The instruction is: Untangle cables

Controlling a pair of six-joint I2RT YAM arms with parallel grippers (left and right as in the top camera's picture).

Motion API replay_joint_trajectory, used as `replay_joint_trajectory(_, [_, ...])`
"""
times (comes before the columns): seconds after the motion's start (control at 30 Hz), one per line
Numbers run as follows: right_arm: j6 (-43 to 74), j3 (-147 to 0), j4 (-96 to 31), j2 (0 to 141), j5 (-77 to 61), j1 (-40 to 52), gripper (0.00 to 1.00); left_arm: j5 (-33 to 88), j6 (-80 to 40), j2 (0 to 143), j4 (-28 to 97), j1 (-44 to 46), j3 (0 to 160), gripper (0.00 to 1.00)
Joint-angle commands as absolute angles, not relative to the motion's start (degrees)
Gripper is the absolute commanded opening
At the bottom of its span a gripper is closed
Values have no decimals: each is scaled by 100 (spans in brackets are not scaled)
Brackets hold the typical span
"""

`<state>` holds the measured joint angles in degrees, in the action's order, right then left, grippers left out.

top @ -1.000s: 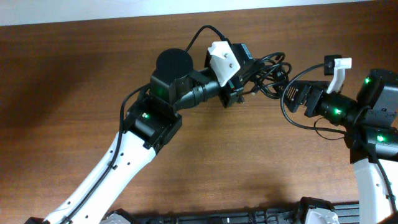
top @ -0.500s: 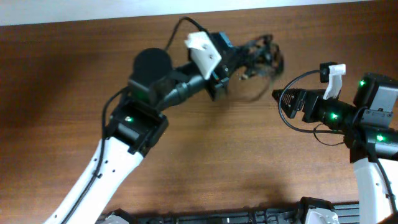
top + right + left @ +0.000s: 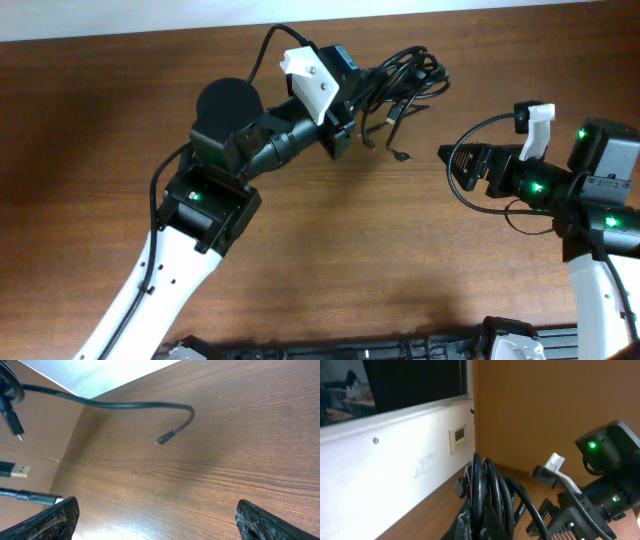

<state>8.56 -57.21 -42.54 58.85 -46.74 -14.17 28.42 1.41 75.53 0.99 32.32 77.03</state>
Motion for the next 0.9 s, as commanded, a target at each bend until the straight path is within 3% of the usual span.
replay_joint_trajectory(0.0, [773, -5732, -4252, 5898, -4775, -1391, 99, 2794, 62, 7422, 180, 3201, 7837, 0])
replay_joint_trajectory(0.23, [615, -5734, -3883, 5898, -5666, -1391, 99, 2794, 121, 7422, 508, 3197, 7837, 0])
replay_joint_trajectory(0.47, [504, -5734, -3035, 5887, -6587, -1391, 99, 2810, 1625, 7422, 1282, 3197, 7837, 0])
replay_joint_trajectory(0.57, [1050, -5734, -2692, 5887, -6665, -1391, 99, 2976, 1809, 7424, 1409, 3199, 7837, 0])
replay_joint_trajectory(0.73, [1831, -5734, -2204, 5887, -6692, -1389, 99, 4364, 3116, 7428, 1575, 3205, 7837, 0])
replay_joint_trajectory(0.87, [2475, -5734, -1802, 5887, -6755, -1389, 99, 4370, 3719, 7435, 1907, 3225, 7837, 0])
